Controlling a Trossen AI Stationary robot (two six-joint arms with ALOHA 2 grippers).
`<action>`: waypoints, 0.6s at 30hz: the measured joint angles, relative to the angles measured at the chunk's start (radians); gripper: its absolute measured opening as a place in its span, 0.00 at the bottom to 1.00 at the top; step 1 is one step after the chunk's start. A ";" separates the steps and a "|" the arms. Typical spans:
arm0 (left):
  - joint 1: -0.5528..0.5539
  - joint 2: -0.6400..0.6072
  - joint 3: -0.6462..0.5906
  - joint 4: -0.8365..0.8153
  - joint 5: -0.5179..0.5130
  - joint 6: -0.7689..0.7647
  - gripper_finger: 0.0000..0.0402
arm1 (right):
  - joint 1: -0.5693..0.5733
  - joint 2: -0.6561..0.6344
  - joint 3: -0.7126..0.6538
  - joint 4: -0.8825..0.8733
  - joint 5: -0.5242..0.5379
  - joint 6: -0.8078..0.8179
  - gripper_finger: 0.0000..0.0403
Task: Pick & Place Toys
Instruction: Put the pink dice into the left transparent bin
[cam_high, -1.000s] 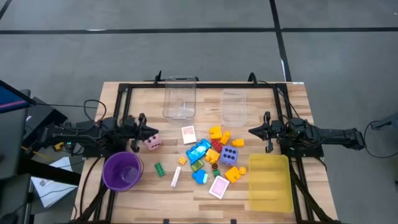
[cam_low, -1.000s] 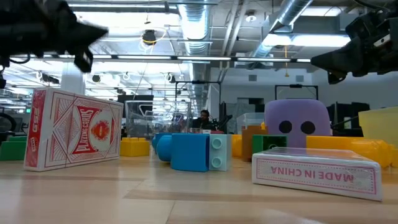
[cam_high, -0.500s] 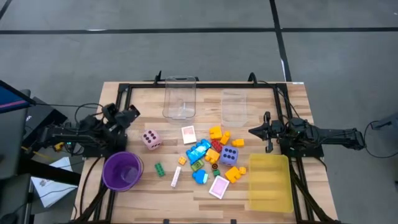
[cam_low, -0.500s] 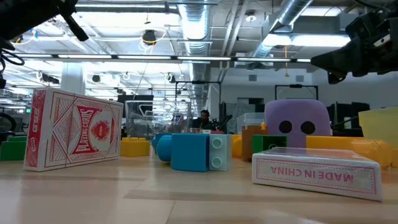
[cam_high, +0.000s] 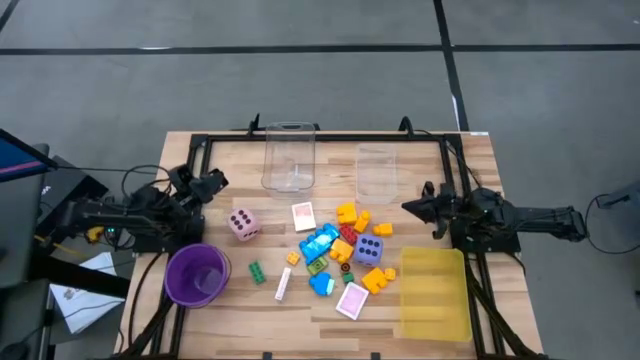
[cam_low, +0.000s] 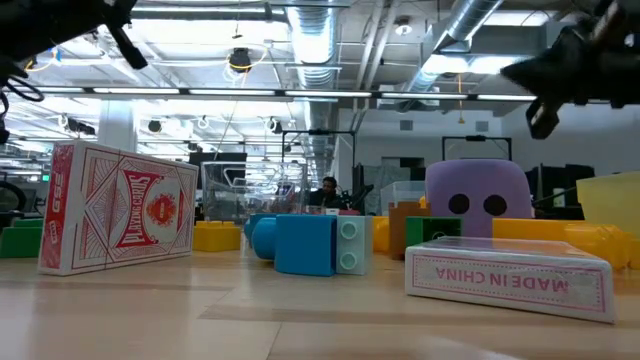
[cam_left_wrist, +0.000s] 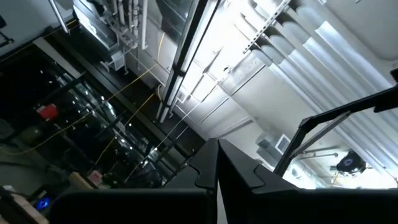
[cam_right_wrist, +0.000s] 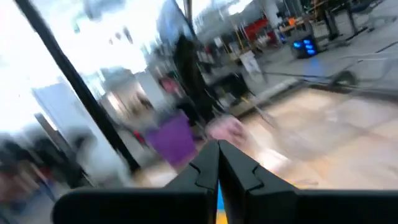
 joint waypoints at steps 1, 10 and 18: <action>0.000 0.014 0.008 0.008 -0.006 0.000 0.01 | 0.000 0.000 0.000 0.034 0.002 0.067 0.01; 0.000 0.141 0.113 0.040 -0.042 0.089 0.10 | 0.010 0.001 0.025 0.296 0.023 0.147 0.01; 0.000 0.270 0.353 0.030 -0.033 0.310 0.43 | 0.000 0.000 0.101 0.434 0.074 0.148 0.09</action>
